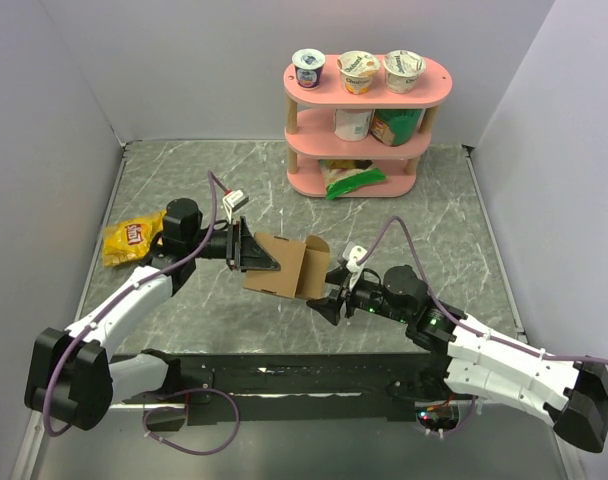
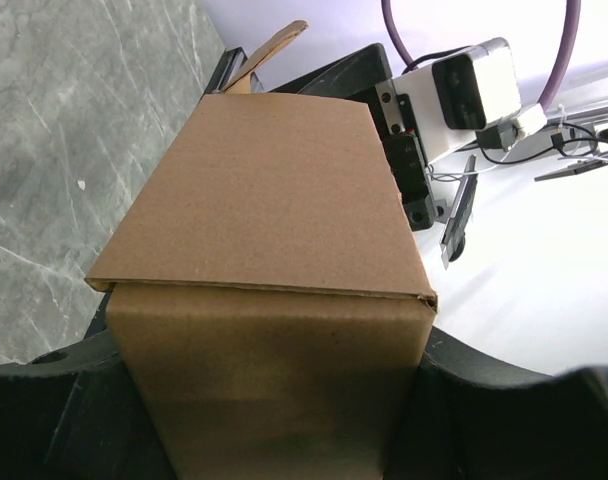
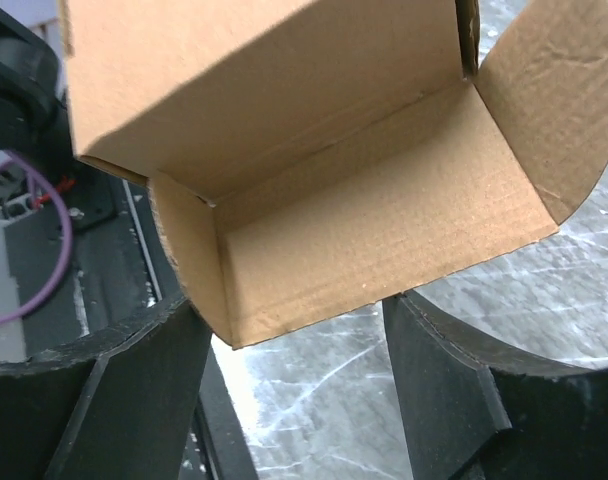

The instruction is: Fold the paper box

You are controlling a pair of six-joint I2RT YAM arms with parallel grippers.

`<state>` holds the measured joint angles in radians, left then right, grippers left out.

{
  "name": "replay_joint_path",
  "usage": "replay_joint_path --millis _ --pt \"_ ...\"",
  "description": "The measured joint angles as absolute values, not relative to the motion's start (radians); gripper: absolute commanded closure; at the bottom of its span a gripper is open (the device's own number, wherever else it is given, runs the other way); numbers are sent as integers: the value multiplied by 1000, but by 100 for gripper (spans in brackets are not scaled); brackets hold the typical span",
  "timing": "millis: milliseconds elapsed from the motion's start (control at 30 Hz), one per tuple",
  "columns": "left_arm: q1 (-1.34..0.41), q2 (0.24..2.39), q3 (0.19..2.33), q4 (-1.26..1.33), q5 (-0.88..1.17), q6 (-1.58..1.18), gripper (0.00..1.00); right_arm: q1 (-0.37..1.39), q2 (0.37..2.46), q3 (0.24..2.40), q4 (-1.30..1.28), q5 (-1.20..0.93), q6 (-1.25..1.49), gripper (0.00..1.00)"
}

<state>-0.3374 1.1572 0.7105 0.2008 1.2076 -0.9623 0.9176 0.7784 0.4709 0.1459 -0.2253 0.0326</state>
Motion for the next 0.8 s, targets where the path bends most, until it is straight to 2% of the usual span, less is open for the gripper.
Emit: replay_joint_path --millis 633,800 --pt "-340 1181 706 200 1199 -966 57 911 768 473 138 -268 40 32" --pt "-341 1189 667 284 1199 -1035 56 911 768 473 131 -268 38 37"
